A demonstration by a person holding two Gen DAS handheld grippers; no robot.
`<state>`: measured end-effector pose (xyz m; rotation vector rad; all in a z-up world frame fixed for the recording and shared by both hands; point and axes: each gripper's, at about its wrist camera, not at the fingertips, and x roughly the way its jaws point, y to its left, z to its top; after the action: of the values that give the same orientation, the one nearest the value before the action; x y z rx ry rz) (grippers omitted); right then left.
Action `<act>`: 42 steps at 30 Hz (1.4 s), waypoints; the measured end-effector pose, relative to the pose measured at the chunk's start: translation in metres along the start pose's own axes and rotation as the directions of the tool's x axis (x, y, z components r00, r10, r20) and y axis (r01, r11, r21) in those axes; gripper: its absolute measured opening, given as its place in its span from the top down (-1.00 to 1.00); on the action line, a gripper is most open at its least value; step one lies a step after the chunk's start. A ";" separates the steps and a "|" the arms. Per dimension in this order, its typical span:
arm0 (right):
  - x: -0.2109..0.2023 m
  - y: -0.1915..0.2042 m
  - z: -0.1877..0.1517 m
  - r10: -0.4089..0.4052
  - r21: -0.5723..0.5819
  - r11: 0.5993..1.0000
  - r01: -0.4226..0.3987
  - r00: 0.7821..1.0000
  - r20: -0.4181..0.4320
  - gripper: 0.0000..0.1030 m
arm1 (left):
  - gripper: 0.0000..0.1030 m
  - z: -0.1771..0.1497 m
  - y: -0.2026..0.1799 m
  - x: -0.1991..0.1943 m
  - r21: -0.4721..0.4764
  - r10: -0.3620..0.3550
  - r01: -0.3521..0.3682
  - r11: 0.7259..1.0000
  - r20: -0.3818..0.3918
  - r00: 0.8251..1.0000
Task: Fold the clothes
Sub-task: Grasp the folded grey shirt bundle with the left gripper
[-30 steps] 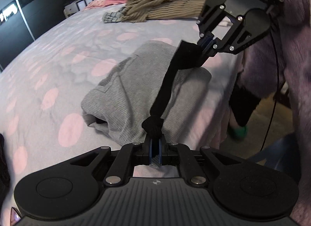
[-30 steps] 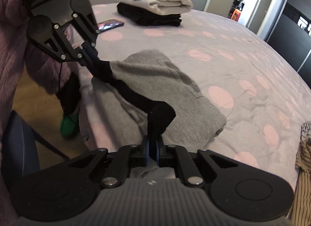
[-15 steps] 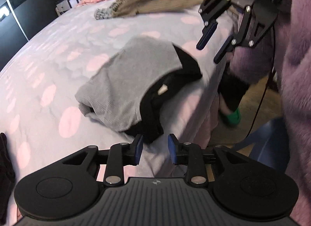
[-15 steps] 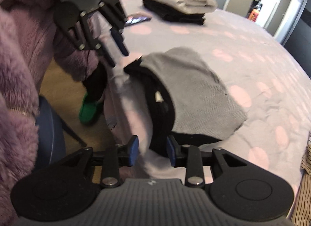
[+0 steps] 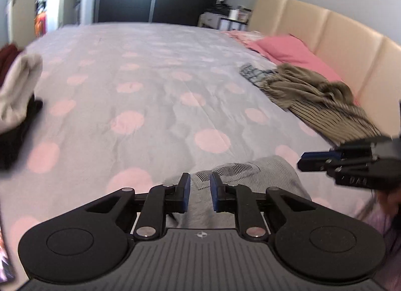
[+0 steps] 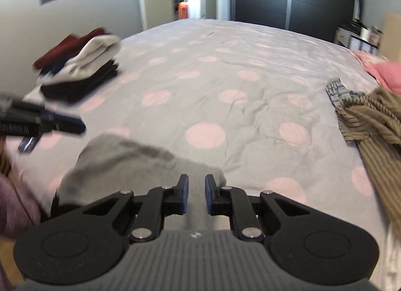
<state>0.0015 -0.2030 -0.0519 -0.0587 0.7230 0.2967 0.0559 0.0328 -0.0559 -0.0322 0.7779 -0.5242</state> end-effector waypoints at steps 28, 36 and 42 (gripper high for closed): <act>0.018 -0.040 -0.023 0.028 0.287 0.958 -0.016 0.999 -0.035 -0.02 | -0.28 -0.032 0.044 -0.001 -0.240 0.032 -0.039 0.970 -0.033 0.999; 0.028 -0.054 -0.049 0.158 0.498 0.865 -0.071 0.978 -0.136 -0.07 | -0.28 -0.051 0.058 0.025 -0.452 -0.132 0.055 0.890 -0.142 0.981; 0.045 -0.060 -0.064 0.233 0.570 0.815 -0.105 0.960 -0.157 -0.09 | -0.28 -0.066 0.076 0.039 -0.562 -0.185 0.068 0.825 -0.153 0.971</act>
<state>0.0095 -0.2596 -0.1320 0.5450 1.0174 0.2413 0.0677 0.0918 -0.1462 -0.5852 1.1159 -0.4155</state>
